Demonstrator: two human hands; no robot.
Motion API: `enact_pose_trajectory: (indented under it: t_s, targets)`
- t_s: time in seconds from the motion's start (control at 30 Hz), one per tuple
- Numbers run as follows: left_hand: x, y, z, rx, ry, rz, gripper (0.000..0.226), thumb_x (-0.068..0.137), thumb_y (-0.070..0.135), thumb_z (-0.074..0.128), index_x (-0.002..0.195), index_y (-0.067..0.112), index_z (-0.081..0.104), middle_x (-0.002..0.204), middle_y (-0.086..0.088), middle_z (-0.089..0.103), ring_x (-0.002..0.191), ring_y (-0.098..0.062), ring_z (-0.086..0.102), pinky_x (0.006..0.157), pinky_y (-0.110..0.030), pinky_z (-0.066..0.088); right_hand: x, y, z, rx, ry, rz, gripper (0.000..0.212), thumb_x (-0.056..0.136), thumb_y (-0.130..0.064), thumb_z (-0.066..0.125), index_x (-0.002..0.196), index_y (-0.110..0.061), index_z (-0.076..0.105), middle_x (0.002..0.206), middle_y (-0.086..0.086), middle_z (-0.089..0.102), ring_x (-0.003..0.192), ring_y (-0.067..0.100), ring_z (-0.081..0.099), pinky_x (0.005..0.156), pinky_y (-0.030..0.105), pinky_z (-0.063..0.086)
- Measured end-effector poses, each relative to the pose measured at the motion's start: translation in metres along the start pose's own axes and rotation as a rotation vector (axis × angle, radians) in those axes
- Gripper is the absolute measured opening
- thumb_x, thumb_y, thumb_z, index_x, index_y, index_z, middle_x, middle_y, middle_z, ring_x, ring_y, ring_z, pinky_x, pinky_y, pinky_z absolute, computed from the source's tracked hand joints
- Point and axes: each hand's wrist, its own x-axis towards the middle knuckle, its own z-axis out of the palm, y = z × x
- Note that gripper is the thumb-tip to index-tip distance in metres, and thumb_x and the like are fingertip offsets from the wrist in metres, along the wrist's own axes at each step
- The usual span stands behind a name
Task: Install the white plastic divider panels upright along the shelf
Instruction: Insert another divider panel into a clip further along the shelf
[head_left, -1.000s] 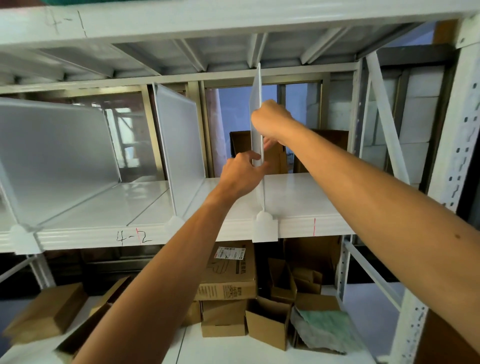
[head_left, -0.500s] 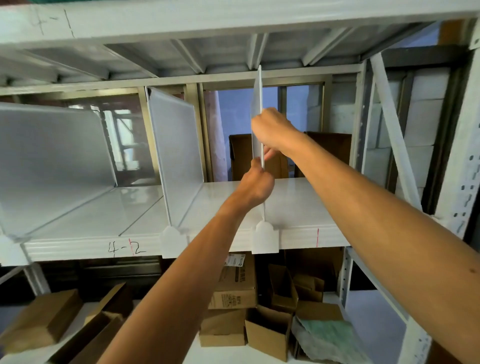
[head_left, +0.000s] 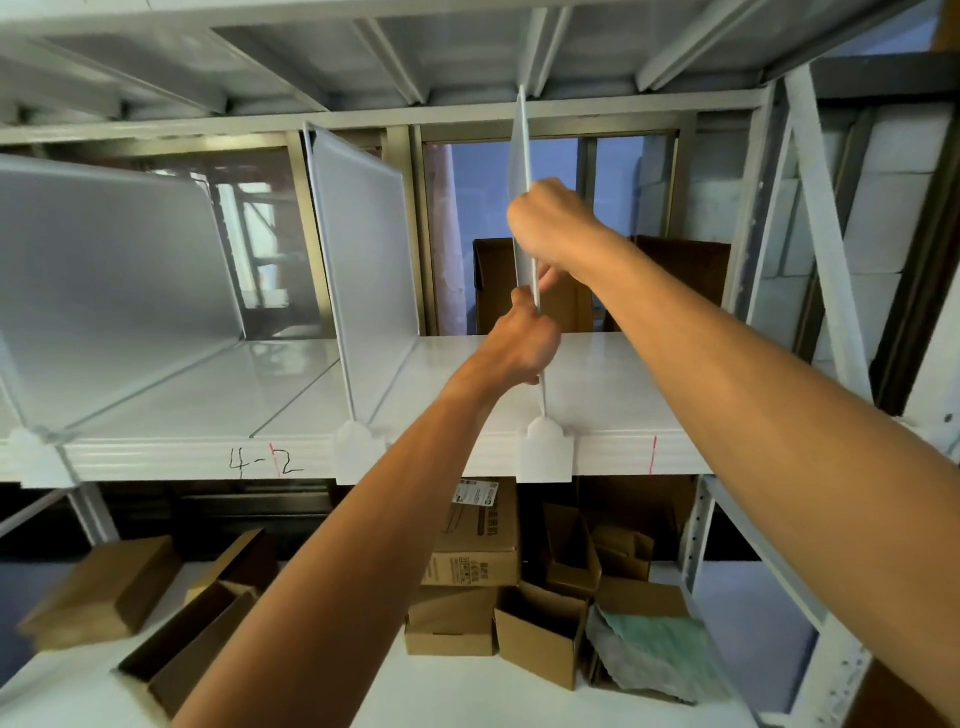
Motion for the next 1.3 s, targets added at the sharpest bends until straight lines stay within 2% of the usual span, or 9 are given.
enact_pose_trajectory:
  t_s: [0.27,0.37,0.53,0.7,0.83,0.93,1.03,1.17,1.3]
  targets:
    - [-0.003,0.005,-0.003,0.045,-0.092,-0.002,0.059,0.1,0.01,0.038,0.155,0.015,0.016,0.144,-0.015,0.042,0.117,-0.035,0.054,0.083,-0.051,0.059,-0.003,0.005,-0.006,0.064,0.011,0.016,0.045,0.097,-0.013,0.034,0.139,0.0,0.041,0.08,0.015,0.054,0.071,0.034,0.068,0.064,0.039,0.063]
    - [0.0,0.008,-0.01,0.092,-0.185,0.007,0.061,0.098,0.009,0.04,0.155,0.015,0.017,0.153,-0.009,0.031,0.122,-0.03,0.047,0.081,-0.05,0.06,-0.003,0.005,-0.012,0.099,-0.039,0.046,0.052,0.097,-0.015,0.034,0.148,-0.004,0.031,0.084,0.014,0.049,0.08,0.037,0.069,0.058,0.039,0.062]
    - [0.006,0.005,-0.004,0.112,-0.176,-0.02,0.056,0.096,0.01,0.042,0.15,0.012,0.027,0.13,-0.007,0.047,0.111,-0.029,0.056,0.073,-0.049,0.062,-0.002,0.009,-0.016,0.097,-0.068,0.051,0.052,0.098,-0.017,0.034,0.149,-0.007,0.029,0.094,0.018,0.051,0.069,0.034,0.073,0.05,0.035,0.059]
    - [0.021,0.003,0.001,0.212,-0.204,-0.019,0.051,0.096,-0.001,0.054,0.143,-0.005,0.034,0.117,-0.009,0.049,0.1,-0.027,0.06,0.062,-0.03,0.051,0.0,0.019,-0.014,0.121,-0.068,0.055,0.055,0.096,-0.016,0.034,0.15,-0.007,0.028,0.092,0.021,0.057,0.071,0.035,0.073,0.056,0.04,0.062]
    - [0.025,-0.001,0.0,0.179,-0.148,0.01,0.056,0.1,0.011,0.046,0.15,0.011,0.021,0.099,0.001,0.047,0.082,-0.02,0.056,0.059,-0.032,0.061,0.007,0.023,-0.013,0.123,-0.07,0.051,0.05,0.097,-0.018,0.037,0.146,-0.01,0.031,0.097,0.019,0.058,0.073,0.035,0.073,0.059,0.042,0.063]
    - [0.02,-0.011,0.006,0.176,-0.168,-0.038,0.055,0.099,0.013,0.041,0.151,0.014,0.022,0.123,-0.009,0.051,0.095,-0.029,0.062,0.062,-0.041,0.063,0.006,0.029,-0.005,0.089,-0.122,0.072,0.049,0.096,-0.017,0.037,0.145,-0.009,0.035,0.107,0.019,0.056,0.067,0.032,0.073,0.053,0.037,0.061]
    - [0.022,-0.021,0.01,0.152,-0.157,-0.082,0.053,0.097,0.012,0.041,0.148,0.01,0.029,0.143,-0.018,0.045,0.104,-0.039,0.062,0.056,-0.037,0.062,-0.002,0.032,0.004,0.101,-0.153,0.088,0.049,0.093,-0.014,0.036,0.14,-0.003,0.038,0.093,0.026,0.061,0.064,0.036,0.073,0.059,0.042,0.063]
    - [0.026,-0.017,0.006,0.197,-0.179,-0.041,0.04,0.098,0.012,0.04,0.137,0.009,0.044,0.14,-0.014,0.042,0.107,-0.034,0.058,0.063,-0.038,0.063,0.004,0.027,0.001,0.034,-0.161,0.053,0.056,0.095,-0.02,0.033,0.15,-0.008,0.029,0.092,0.018,0.054,0.069,0.036,0.074,0.069,0.045,0.063]
    - [0.02,-0.014,0.004,0.208,-0.187,-0.041,0.052,0.099,0.012,0.036,0.151,0.019,0.034,0.144,-0.012,0.04,0.108,-0.031,0.06,0.069,-0.047,0.063,0.0,0.035,0.014,-0.054,-0.197,0.044,0.044,0.096,-0.021,0.036,0.136,-0.004,0.045,0.101,0.018,0.059,0.088,0.038,0.072,0.082,0.049,0.06]
